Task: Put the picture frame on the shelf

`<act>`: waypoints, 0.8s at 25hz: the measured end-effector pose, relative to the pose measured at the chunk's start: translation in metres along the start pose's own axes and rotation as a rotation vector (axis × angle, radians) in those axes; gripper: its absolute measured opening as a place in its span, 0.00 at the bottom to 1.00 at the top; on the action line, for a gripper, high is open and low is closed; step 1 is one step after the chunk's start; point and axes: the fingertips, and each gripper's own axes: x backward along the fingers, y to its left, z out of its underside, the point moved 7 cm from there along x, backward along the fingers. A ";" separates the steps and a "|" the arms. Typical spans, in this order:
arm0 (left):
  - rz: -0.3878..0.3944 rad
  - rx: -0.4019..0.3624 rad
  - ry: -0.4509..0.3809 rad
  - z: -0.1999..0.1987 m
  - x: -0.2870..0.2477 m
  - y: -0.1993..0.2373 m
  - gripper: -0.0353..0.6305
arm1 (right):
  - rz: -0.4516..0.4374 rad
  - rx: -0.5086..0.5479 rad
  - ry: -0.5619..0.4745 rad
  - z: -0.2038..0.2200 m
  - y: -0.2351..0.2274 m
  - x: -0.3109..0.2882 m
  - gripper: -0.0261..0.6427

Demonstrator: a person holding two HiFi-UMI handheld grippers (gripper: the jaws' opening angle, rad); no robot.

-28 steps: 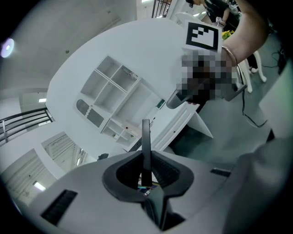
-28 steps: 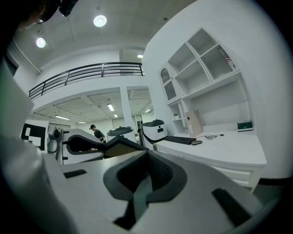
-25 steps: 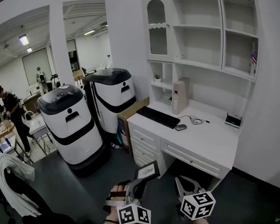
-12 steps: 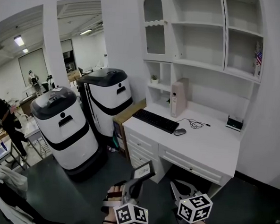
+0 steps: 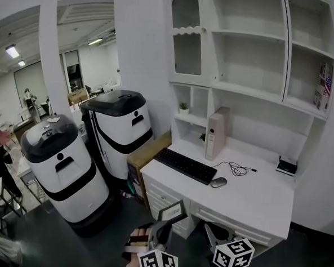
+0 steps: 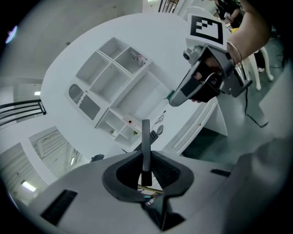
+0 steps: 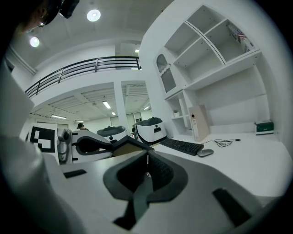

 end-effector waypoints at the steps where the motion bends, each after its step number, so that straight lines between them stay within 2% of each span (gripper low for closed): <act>1: 0.006 -0.005 -0.010 0.001 -0.014 0.010 0.15 | 0.010 -0.001 -0.003 -0.007 -0.005 -0.014 0.04; 11: 0.040 -0.032 -0.092 0.019 -0.129 0.094 0.15 | 0.085 -0.025 -0.020 -0.052 -0.045 -0.134 0.04; 20: 0.072 -0.059 -0.140 0.021 -0.178 0.115 0.15 | 0.136 -0.041 -0.018 -0.060 -0.065 -0.163 0.04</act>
